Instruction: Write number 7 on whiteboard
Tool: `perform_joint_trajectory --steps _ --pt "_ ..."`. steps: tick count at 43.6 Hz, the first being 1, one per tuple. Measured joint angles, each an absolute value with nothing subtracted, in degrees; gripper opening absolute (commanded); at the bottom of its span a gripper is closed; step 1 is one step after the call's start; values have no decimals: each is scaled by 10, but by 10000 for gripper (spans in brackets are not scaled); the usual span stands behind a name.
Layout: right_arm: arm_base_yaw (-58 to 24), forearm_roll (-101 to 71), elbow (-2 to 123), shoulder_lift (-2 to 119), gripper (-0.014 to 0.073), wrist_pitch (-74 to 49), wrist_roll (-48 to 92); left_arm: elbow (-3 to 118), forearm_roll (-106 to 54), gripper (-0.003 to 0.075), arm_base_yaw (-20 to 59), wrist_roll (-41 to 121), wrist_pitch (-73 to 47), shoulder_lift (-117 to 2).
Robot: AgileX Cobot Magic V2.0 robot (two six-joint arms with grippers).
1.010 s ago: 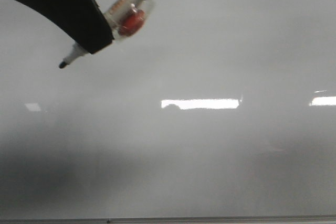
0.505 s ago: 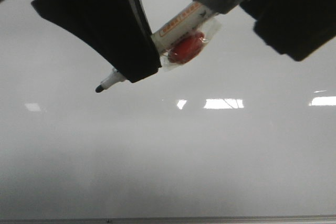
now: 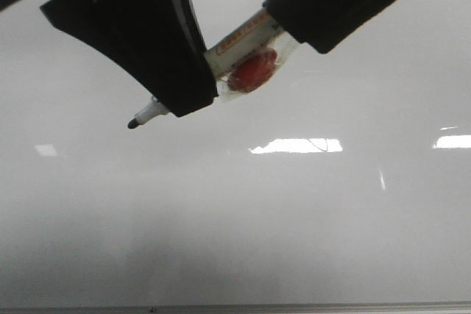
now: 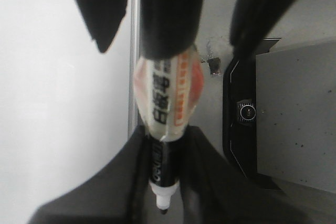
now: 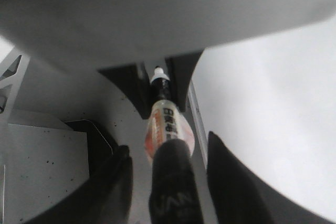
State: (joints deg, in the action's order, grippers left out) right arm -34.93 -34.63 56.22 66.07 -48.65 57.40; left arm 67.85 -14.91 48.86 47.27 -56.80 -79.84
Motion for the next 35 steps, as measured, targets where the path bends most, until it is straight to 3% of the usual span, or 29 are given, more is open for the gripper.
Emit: perform_joint_trajectory --steps 5,14,16,21,26,35 --pt "-349 -346 562 660 248 -487 574 678 -149 -20 489 473 -568 -798" --pt "-349 -346 562 660 9 -488 575 678 -148 -6 489 476 -571 -798" --pt "-349 -346 562 660 -34 -489 576 678 -148 32 489 477 -571 -798" --pt "-349 -347 562 660 -108 -489 576 678 -148 227 489 477 -571 -798" --pt "-349 -349 562 660 -117 -490 576 678 -148 376 489 477 -570 -798" --pt "-349 -351 565 658 -117 -496 563 678 -143 400 477 460 -570 -767"
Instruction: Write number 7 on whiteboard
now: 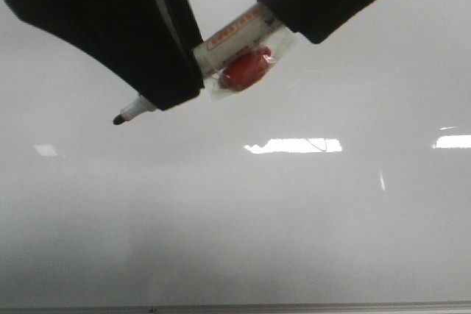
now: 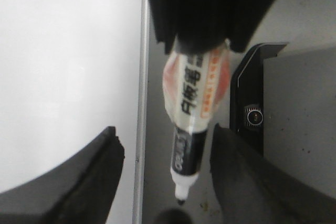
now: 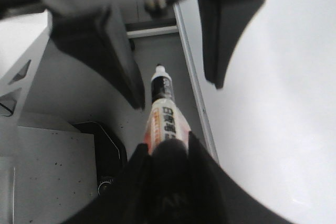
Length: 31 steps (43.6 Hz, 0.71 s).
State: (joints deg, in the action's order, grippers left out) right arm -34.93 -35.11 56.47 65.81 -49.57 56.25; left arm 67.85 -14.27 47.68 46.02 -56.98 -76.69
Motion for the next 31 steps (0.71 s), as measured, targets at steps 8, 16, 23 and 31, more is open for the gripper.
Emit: perform_joint_trajectory --steps 8,16,23,31 --pt "-318 -262 565 627 -117 -501 462 677 -147 399 413 414 -577 -687" --pt "-263 -208 538 557 -117 -495 316 629 -147 399 317 349 -572 -590" --pt "-240 -224 459 499 -117 -362 238 566 -155 399 258 318 -531 -519" --pt "-240 -240 458 528 -117 -271 229 541 -165 399 246 312 -503 -497"
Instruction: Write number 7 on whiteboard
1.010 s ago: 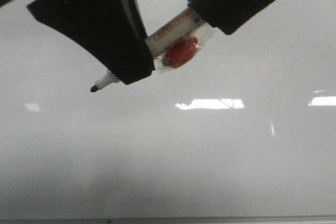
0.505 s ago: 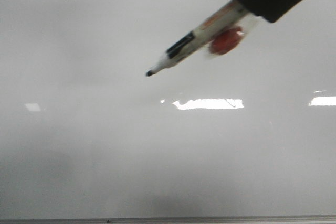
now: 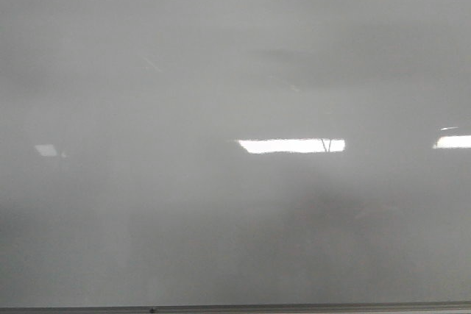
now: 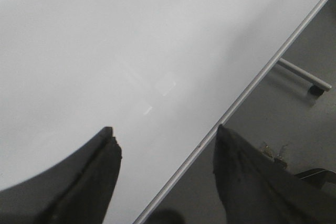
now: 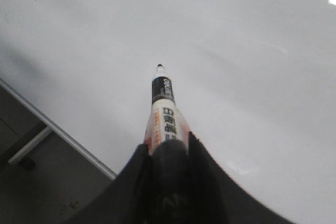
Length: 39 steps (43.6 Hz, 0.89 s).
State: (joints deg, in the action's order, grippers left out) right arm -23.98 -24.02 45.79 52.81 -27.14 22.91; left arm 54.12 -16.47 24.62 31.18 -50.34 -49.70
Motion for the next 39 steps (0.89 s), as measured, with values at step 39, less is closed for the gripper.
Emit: perform_joint_trajectory --steps 39 --pt "-239 -242 626 787 -113 -198 229 541 -171 399 246 312 -496 -498"
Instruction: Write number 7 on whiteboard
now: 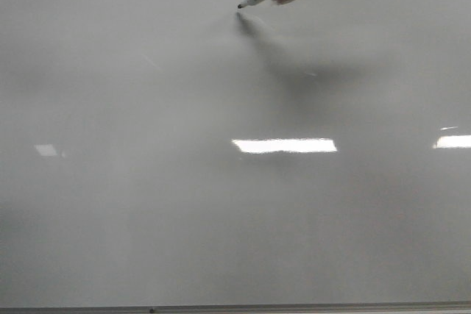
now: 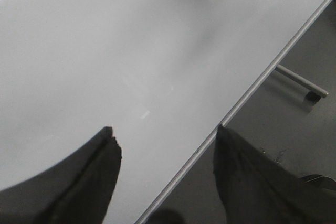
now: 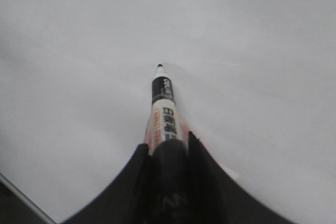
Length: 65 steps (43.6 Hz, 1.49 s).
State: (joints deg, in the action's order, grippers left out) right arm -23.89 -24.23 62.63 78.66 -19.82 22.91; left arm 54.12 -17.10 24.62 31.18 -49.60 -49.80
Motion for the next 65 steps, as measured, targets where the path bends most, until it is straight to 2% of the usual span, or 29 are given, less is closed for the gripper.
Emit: perform_joint_trajectory --steps 19,29,50,58,65 --pt "-152 -241 631 771 -107 -253 229 541 -171 399 246 312 -496 -498" --pt "-151 -234 631 771 -107 -271 235 541 -171 399 246 312 -496 -498" --pt "-210 -218 625 837 -107 -340 263 541 -171 399 246 312 -496 -498" --pt "-210 -214 624 802 -107 -340 265 541 -171 399 246 312 -496 -498" --pt "-210 -213 593 715 -107 -354 281 541 -171 399 246 312 -496 -498"
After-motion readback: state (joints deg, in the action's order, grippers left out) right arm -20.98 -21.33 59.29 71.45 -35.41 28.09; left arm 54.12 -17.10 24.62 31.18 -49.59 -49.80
